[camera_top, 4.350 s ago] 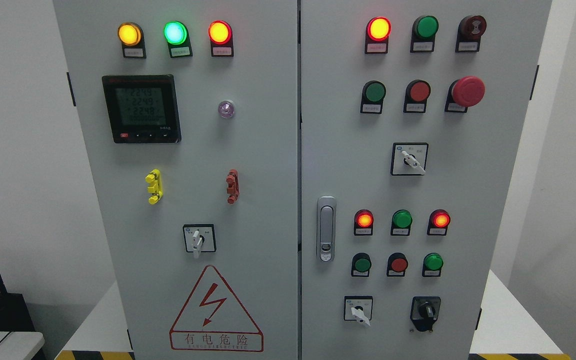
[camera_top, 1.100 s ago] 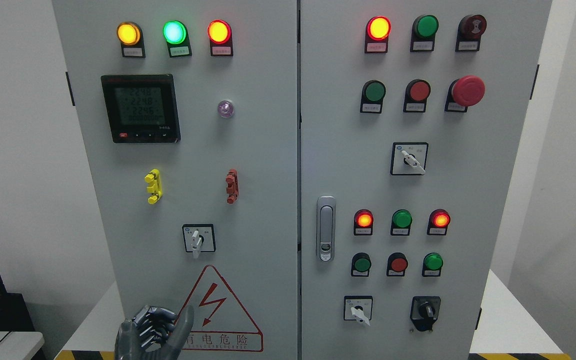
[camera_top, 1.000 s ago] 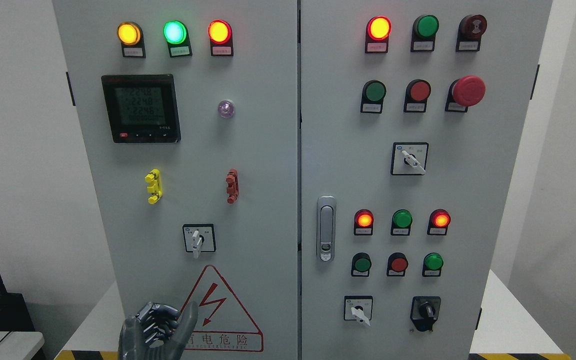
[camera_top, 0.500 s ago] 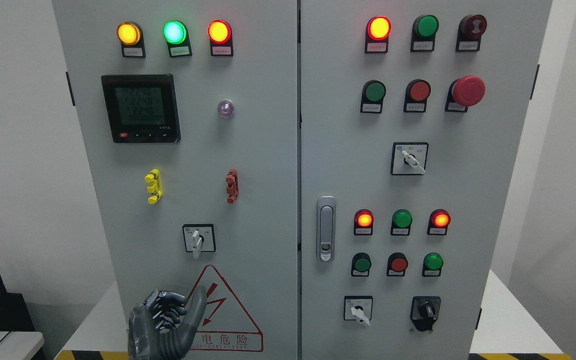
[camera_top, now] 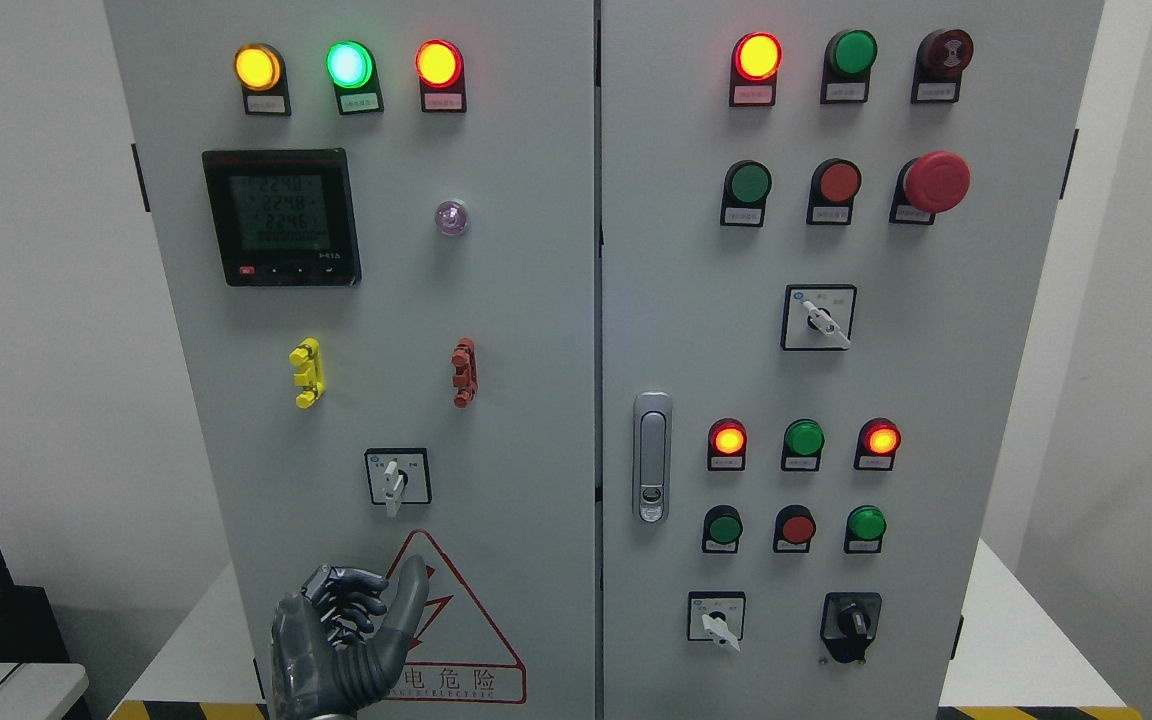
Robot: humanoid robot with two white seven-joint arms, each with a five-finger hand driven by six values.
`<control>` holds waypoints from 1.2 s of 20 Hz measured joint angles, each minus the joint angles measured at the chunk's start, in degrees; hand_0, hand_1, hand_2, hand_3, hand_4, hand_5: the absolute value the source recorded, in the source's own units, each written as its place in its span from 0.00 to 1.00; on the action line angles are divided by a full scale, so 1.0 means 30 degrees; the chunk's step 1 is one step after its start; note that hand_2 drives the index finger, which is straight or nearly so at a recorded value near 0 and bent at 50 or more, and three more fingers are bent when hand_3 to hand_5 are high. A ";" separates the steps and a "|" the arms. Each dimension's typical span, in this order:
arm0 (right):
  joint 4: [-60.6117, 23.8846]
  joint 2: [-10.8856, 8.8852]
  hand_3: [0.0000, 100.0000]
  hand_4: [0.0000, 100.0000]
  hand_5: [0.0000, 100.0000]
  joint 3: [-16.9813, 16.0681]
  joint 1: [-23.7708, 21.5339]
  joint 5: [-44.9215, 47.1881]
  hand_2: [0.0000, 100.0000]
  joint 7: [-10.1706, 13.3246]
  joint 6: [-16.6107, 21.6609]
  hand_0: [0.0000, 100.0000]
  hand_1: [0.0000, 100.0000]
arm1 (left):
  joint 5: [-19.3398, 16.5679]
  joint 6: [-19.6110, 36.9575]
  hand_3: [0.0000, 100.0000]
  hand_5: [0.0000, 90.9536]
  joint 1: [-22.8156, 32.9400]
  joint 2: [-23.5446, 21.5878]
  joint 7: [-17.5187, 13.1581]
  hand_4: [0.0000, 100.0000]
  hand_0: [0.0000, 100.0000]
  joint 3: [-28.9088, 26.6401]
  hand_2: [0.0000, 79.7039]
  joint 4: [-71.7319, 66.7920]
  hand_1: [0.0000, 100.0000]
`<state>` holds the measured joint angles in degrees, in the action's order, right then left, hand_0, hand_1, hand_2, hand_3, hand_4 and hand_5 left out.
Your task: Turn on light switch 1
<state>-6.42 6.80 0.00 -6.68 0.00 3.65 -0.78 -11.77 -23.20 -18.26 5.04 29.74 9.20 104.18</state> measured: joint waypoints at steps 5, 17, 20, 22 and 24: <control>0.0000 0.0000 0.00 0.00 0.00 0.0000 0.0000 0.0000 0.00 0.0000 0.0000 0.12 0.39 | -0.0179 -0.0740 0.81 0.90 -0.0507 0.0112 0.0270 0.86 0.10 0.0021 0.75 -0.0008 0.64; 0.0000 0.0001 0.00 0.00 0.00 0.0000 0.0000 0.0000 0.00 -0.0001 0.0000 0.12 0.39 | -0.0281 -0.1824 0.81 0.90 -0.1840 0.0305 0.0303 0.86 0.09 -0.0042 0.73 -0.0076 0.66; 0.0000 0.0001 0.00 0.00 0.00 0.0000 0.0000 0.0000 0.00 -0.0001 -0.0001 0.12 0.39 | -0.0288 -0.1909 0.81 0.90 -0.2023 0.0334 0.0303 0.86 0.10 -0.0052 0.73 -0.0083 0.66; 0.0000 0.0005 0.00 0.00 0.00 0.0000 0.0000 0.0000 0.00 -0.0003 0.0000 0.12 0.39 | -0.0291 -0.1924 0.81 0.90 -0.2107 0.0352 0.0303 0.86 0.10 -0.0057 0.73 -0.0086 0.66; 0.0000 0.0005 0.00 0.00 0.00 0.0000 0.0000 0.0000 0.00 -0.0002 0.0000 0.12 0.39 | -0.0293 -0.2008 0.81 0.90 -0.2206 0.0364 0.0319 0.86 0.11 -0.0062 0.73 -0.0089 0.65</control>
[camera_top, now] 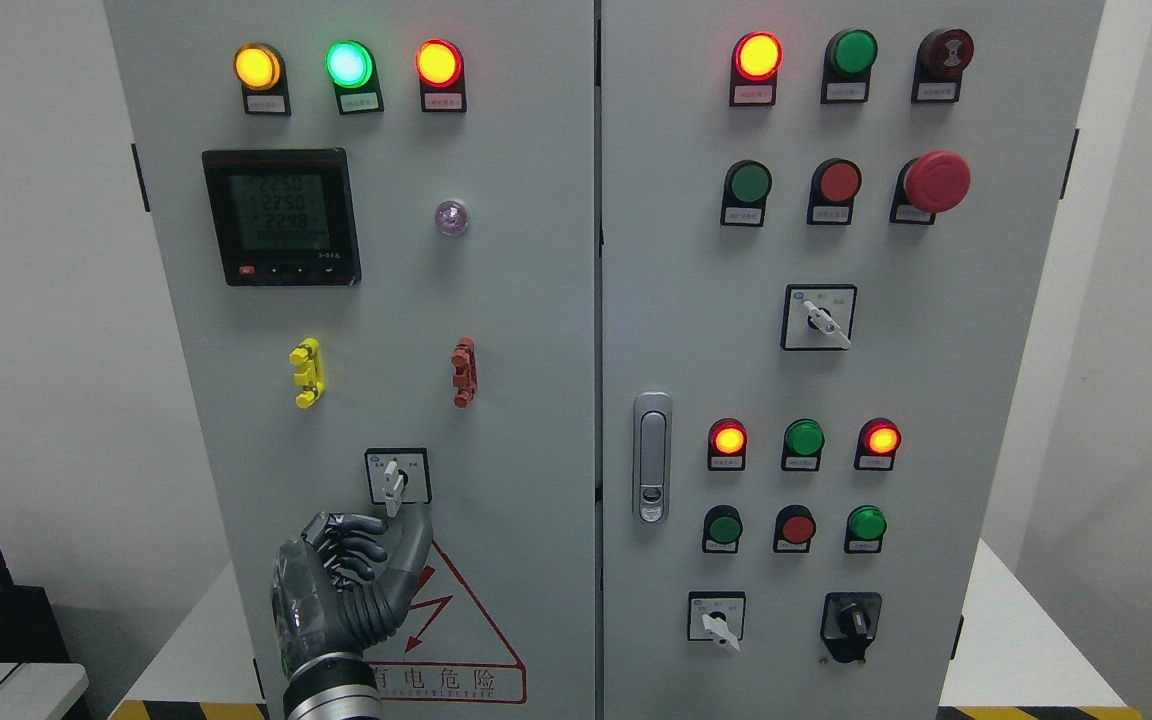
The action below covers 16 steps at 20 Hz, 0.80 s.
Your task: Turn on light switch 1
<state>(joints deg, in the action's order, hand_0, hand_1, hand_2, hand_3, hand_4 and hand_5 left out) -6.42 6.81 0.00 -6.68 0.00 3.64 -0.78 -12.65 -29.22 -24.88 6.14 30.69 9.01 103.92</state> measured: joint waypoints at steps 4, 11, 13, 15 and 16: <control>0.0000 -0.0002 0.00 0.00 0.00 0.0000 -0.0001 0.0000 0.00 -0.0003 -0.0001 0.12 0.39 | -0.0002 -0.0249 0.81 0.90 -0.0199 0.0031 0.0007 0.86 0.12 -0.0005 0.73 -0.0002 0.65; 0.0000 -0.0001 0.00 0.00 0.00 0.0000 0.0000 0.0000 0.00 -0.0074 -0.0001 0.12 0.39 | -0.0004 -0.0299 0.80 0.90 -0.0352 0.0062 0.0107 0.86 0.13 -0.0030 0.72 -0.0011 0.65; 0.0000 -0.0001 0.00 0.00 0.00 0.0000 0.0000 0.0000 0.00 -0.0074 0.0000 0.12 0.39 | -0.0004 -0.0299 0.80 0.90 -0.0385 0.0067 0.0114 0.86 0.13 -0.0039 0.72 -0.0024 0.65; 0.0000 -0.0001 0.00 0.00 0.00 0.0000 0.0000 0.0000 0.00 -0.0046 0.0000 0.12 0.39 | -0.0004 -0.0301 0.80 0.90 -0.0422 0.0071 0.0127 0.86 0.13 -0.0045 0.72 -0.0034 0.65; 0.0000 -0.0001 0.00 0.00 0.00 0.0000 0.0000 0.0000 0.00 -0.0034 0.0000 0.12 0.39 | -0.0005 -0.0303 0.80 0.90 -0.0467 0.0072 0.0131 0.86 0.13 -0.0047 0.72 -0.0037 0.65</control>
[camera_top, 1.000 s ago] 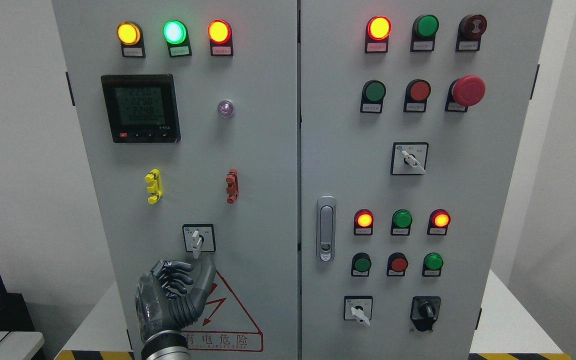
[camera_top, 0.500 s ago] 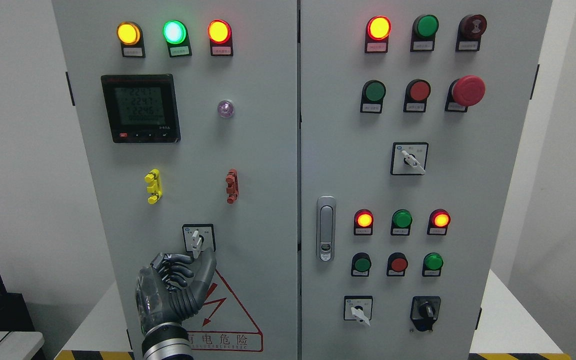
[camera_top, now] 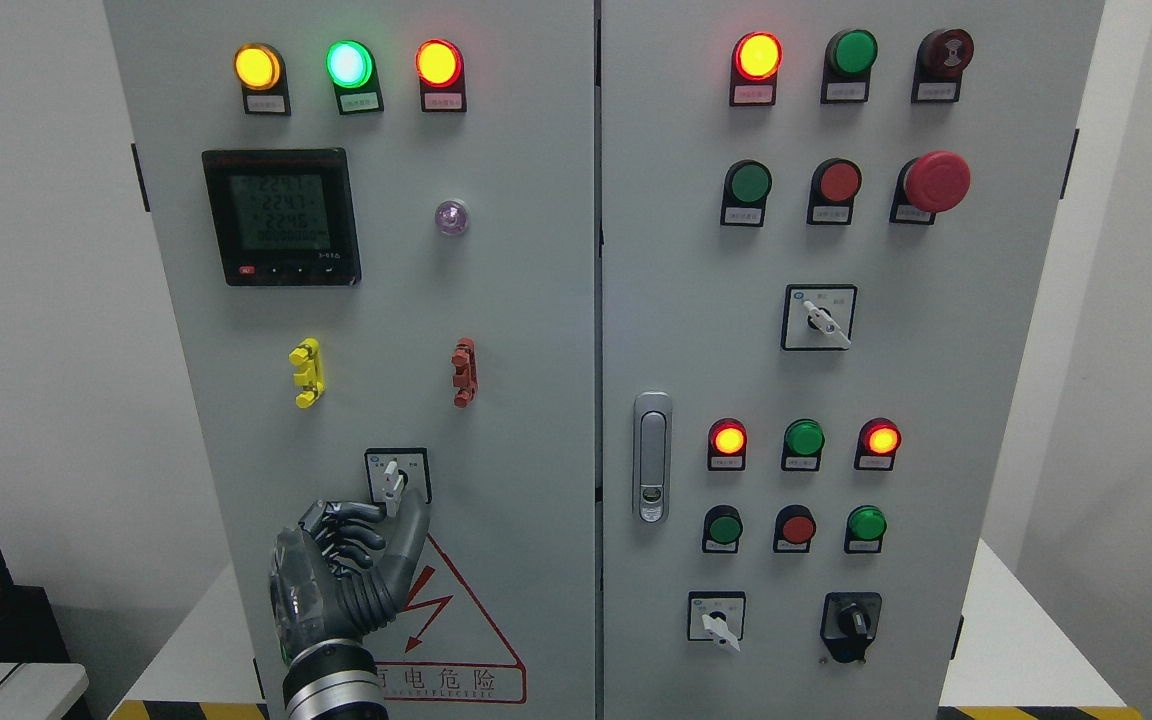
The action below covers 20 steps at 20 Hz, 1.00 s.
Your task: Turn on light switch 1
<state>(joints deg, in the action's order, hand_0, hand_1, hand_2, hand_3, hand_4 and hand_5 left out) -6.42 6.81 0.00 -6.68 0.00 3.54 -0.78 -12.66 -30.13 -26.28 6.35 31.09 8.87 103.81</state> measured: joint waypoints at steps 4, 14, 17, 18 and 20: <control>0.0000 0.0000 0.00 0.00 0.00 0.0000 0.0000 0.0000 0.00 0.0037 0.0000 0.12 0.39 | 0.0000 -0.0111 0.80 0.90 -0.0161 0.0005 0.0002 0.86 0.13 -0.0007 0.72 -0.0016 0.65; 0.0000 0.0001 0.00 0.00 0.00 0.0000 0.0000 0.0000 0.00 0.0038 0.0000 0.12 0.39 | 0.0045 -0.0358 0.80 0.90 -0.0342 0.0016 0.0004 0.86 0.13 -0.0027 0.72 -0.0050 0.64; 0.0000 0.0001 0.00 0.00 0.00 0.0000 0.0000 0.0000 0.00 0.0040 0.0000 0.12 0.39 | 0.0084 -0.0404 0.80 0.90 -0.0398 0.0017 0.0004 0.86 0.13 -0.0036 0.72 -0.0064 0.63; 0.0000 0.0001 0.00 0.00 0.00 0.0000 0.0000 0.0000 0.00 0.0039 0.0000 0.12 0.39 | 0.0093 -0.0408 0.81 0.90 -0.0414 0.0018 0.0004 0.86 0.13 -0.0040 0.72 -0.0066 0.63; 0.0000 0.0001 0.00 0.00 0.00 0.0000 0.0000 0.0000 0.00 0.0041 0.0000 0.12 0.39 | 0.0106 -0.0414 0.81 0.90 -0.0440 0.0019 0.0004 0.86 0.13 -0.0047 0.73 -0.0071 0.62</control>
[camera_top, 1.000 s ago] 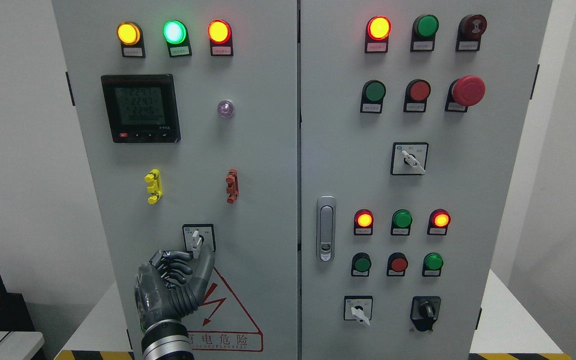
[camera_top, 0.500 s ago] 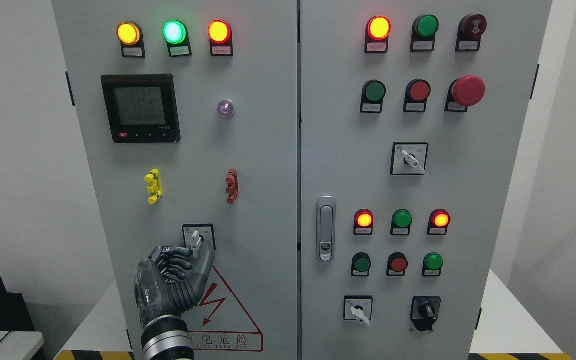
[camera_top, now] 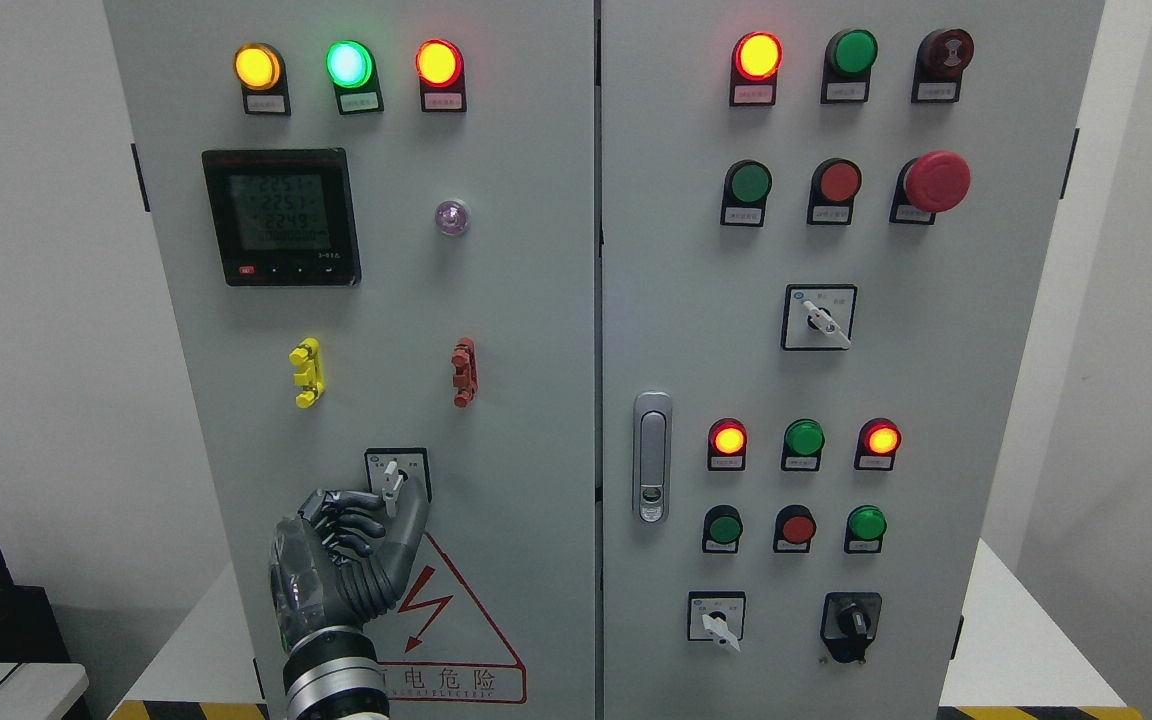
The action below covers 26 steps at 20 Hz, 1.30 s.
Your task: Turn on light switch 1
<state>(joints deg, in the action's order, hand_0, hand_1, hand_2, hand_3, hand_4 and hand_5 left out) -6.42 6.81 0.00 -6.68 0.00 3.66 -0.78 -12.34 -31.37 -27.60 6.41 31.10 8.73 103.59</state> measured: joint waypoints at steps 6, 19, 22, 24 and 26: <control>0.0000 0.0000 0.00 0.00 0.00 0.0000 0.0000 0.0000 0.00 0.0000 0.0000 0.12 0.39 | 0.0018 -0.0149 0.81 0.90 -0.0047 0.0001 0.0000 0.86 0.15 -0.0029 0.73 -0.0004 0.60; 0.0000 0.0004 0.00 0.00 0.00 0.0000 0.0000 0.0000 0.00 0.0003 0.0000 0.12 0.39 | 0.0016 -0.0576 0.81 0.90 -0.0230 0.0002 0.0000 0.87 0.17 -0.0049 0.75 0.0028 0.59; 0.0000 0.0004 0.00 0.00 0.00 0.0000 0.0000 0.0000 0.00 0.0004 0.0000 0.12 0.39 | 0.0015 -0.0595 0.81 0.91 -0.0302 0.0002 0.0000 0.87 0.17 -0.0049 0.75 0.0031 0.59; 0.0000 0.0003 0.00 0.00 0.00 0.0000 0.0000 0.0000 0.00 0.0004 0.0000 0.12 0.39 | 0.0005 -0.0637 0.81 0.90 -0.0336 0.0002 0.0000 0.87 0.17 -0.0046 0.75 0.0032 0.59; 0.0000 0.0003 0.00 0.00 0.00 0.0000 0.0000 0.0000 0.00 0.0004 0.0000 0.12 0.39 | -0.0006 -0.0686 0.81 0.91 -0.0372 0.0004 0.0000 0.87 0.17 -0.0046 0.75 0.0032 0.59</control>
<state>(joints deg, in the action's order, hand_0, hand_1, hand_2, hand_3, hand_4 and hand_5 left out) -6.42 6.82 0.00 -6.68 0.00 3.67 -0.78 -12.36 -33.43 -28.72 6.42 31.10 8.60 103.69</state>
